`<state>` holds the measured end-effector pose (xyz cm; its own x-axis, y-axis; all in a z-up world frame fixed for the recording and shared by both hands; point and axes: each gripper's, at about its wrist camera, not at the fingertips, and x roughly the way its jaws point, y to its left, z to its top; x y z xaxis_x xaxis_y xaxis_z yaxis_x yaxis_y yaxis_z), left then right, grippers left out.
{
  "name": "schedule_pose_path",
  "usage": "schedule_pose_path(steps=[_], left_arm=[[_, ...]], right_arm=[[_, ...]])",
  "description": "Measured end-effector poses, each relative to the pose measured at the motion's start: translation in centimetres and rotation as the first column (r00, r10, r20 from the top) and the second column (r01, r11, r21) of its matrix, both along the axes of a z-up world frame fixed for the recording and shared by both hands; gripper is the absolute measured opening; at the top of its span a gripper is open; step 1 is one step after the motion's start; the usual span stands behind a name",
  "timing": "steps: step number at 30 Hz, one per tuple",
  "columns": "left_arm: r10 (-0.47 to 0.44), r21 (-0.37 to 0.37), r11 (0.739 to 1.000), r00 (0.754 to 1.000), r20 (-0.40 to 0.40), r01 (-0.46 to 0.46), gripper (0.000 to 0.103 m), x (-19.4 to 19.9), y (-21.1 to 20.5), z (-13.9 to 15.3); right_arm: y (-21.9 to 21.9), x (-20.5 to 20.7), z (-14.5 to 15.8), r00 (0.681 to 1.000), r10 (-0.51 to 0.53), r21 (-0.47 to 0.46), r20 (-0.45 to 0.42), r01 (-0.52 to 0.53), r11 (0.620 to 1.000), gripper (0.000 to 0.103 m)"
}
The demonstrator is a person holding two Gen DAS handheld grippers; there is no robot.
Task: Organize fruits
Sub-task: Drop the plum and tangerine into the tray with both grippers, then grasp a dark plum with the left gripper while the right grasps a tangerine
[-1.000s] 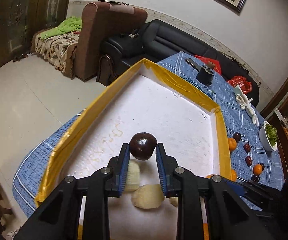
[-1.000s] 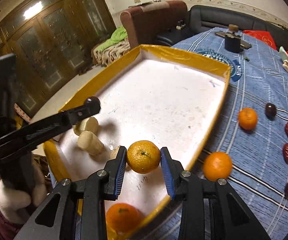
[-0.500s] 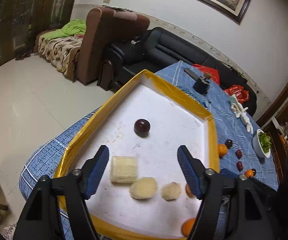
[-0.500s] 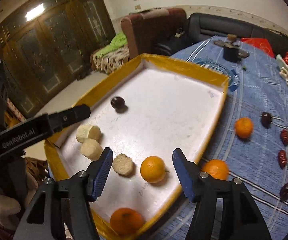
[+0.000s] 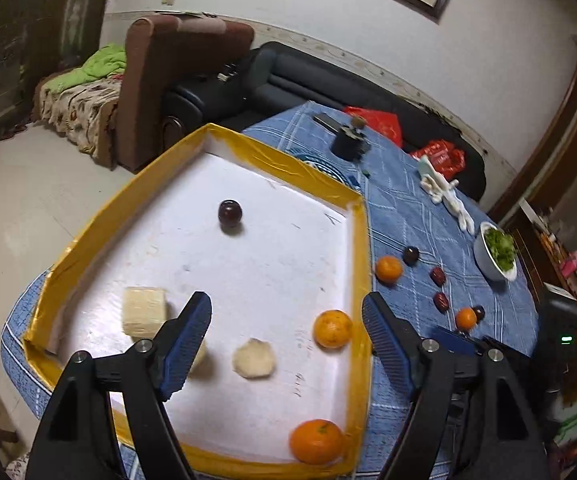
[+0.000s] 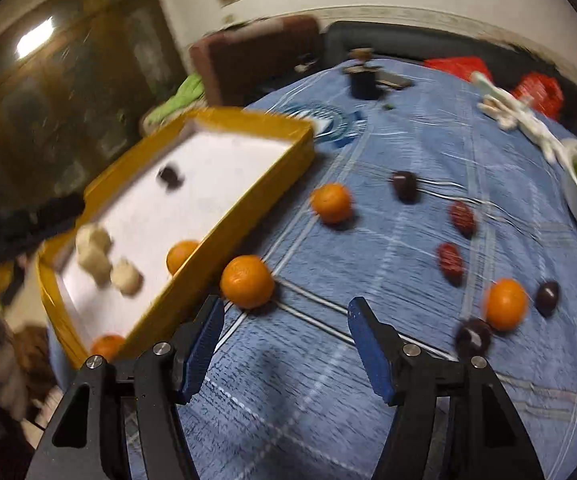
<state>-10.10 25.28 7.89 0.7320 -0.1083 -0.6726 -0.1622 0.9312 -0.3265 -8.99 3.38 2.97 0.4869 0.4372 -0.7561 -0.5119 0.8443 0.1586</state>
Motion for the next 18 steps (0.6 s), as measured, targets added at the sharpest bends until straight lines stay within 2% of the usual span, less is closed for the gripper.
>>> schedule_pose_path(steps=[4,5,6,7,8,9,11,13,15,18], left_arm=[[0.0,0.019,1.0,1.0,0.006,0.0,0.077,-0.2,-0.2,0.7],[-0.002,0.021,1.0,1.0,0.006,0.002,0.077,-0.2,-0.2,0.8],[-0.004,0.021,1.0,1.0,0.006,0.004,0.077,-0.1,-0.4,0.9],[-0.01,0.021,1.0,1.0,0.005,0.01,0.077,0.0,-0.5,1.0],[-0.021,0.021,1.0,1.0,0.004,0.021,0.077,0.2,-0.9,1.0],[-0.034,0.022,0.999,0.999,0.001,0.034,0.077,0.5,-1.3,1.0],[-0.07,0.024,0.997,0.998,-0.008,0.07,0.077,1.1,-2.6,0.9],[-0.106,0.028,0.994,0.994,-0.019,0.106,0.077,1.7,-4.1,0.6],[-0.161,0.041,0.986,0.986,-0.039,0.162,0.077,2.5,-6.2,0.1],[-0.251,0.055,0.965,0.965,-0.078,0.256,0.077,3.9,-10.2,-1.0]], right_arm=[[2.7,0.9,-1.2,0.996,0.077,-0.068,0.042,-0.074,0.995,0.069],[3.2,1.3,-1.4,0.995,0.092,-0.075,0.039,-0.089,0.993,0.067],[3.6,1.6,-1.7,0.994,0.102,-0.073,0.03,-0.1,0.992,0.062],[4.0,2.0,-2.2,0.994,0.113,-0.065,0.01,-0.112,0.992,0.045],[4.1,2.2,-2.5,0.993,0.119,-0.053,-0.014,-0.12,0.991,0.04],[3.9,2.2,-2.5,0.994,0.109,-0.039,-0.012,-0.109,0.993,0.04],[3.0,2.0,-2.2,0.995,0.091,0.01,-0.037,-0.091,0.996,0.04],[1.3,1.6,-1.4,0.998,0.052,0.026,-0.021,-0.051,0.998,0.04],[-1.8,1.2,-0.4,1.0,-0.006,0.071,-0.011,0.007,0.997,0.04],[-7.8,1.1,0.6,0.988,-0.151,0.106,0.016,0.149,0.983,0.04]])
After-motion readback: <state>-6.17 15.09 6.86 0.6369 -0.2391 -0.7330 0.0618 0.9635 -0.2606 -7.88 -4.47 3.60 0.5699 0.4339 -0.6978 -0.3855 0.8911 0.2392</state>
